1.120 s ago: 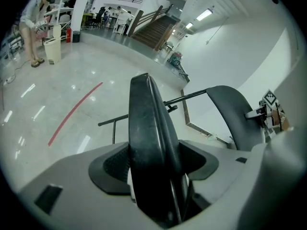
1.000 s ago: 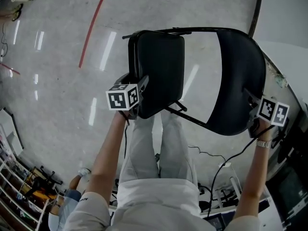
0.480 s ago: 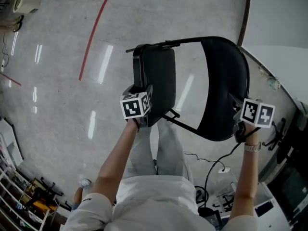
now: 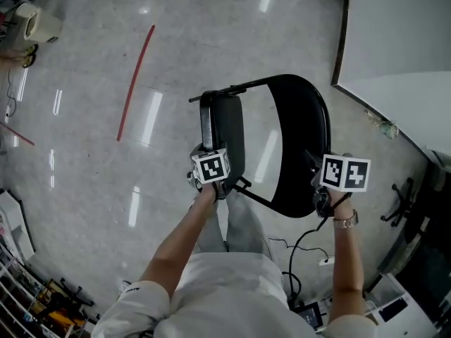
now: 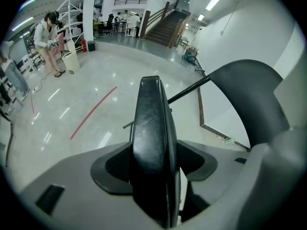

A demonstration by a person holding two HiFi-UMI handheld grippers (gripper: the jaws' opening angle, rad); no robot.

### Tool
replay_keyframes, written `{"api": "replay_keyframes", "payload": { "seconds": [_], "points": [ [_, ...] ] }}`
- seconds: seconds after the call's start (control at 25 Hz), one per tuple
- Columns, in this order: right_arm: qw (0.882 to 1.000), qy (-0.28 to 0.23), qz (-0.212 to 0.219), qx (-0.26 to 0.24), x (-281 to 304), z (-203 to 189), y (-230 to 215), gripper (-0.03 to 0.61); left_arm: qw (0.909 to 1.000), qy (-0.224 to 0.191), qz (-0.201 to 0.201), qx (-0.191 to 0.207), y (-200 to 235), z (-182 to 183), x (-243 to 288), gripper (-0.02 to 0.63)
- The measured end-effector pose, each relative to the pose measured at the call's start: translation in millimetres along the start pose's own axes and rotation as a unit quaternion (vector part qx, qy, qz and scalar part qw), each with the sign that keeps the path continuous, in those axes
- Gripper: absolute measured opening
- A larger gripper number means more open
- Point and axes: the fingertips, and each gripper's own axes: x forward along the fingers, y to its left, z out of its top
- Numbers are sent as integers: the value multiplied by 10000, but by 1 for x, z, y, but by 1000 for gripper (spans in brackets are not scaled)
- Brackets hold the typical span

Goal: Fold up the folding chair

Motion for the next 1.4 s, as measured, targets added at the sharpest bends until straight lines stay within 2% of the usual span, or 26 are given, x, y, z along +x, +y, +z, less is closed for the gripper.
{"api": "replay_keyframes", "payload": {
  "seconds": [0.28,0.4,0.68,0.88,1.4],
  "points": [
    [9994,96,321,30,-17,2,27,91,9999,47,-102,29,-47,2,-2,278],
    [9990,164,421,12,-23,-1,34,74,9994,108,-311,89,-76,1,-5,264],
    [9994,193,274,-112,-24,-1,40,69,9977,382,-500,239,-112,-4,-1,249],
    [9995,197,167,-180,-25,4,53,69,9961,598,-535,365,-120,1,-2,239],
    [9994,185,-50,-284,-32,2,37,69,9887,1036,-566,929,-181,-13,13,232]
  ]
}}
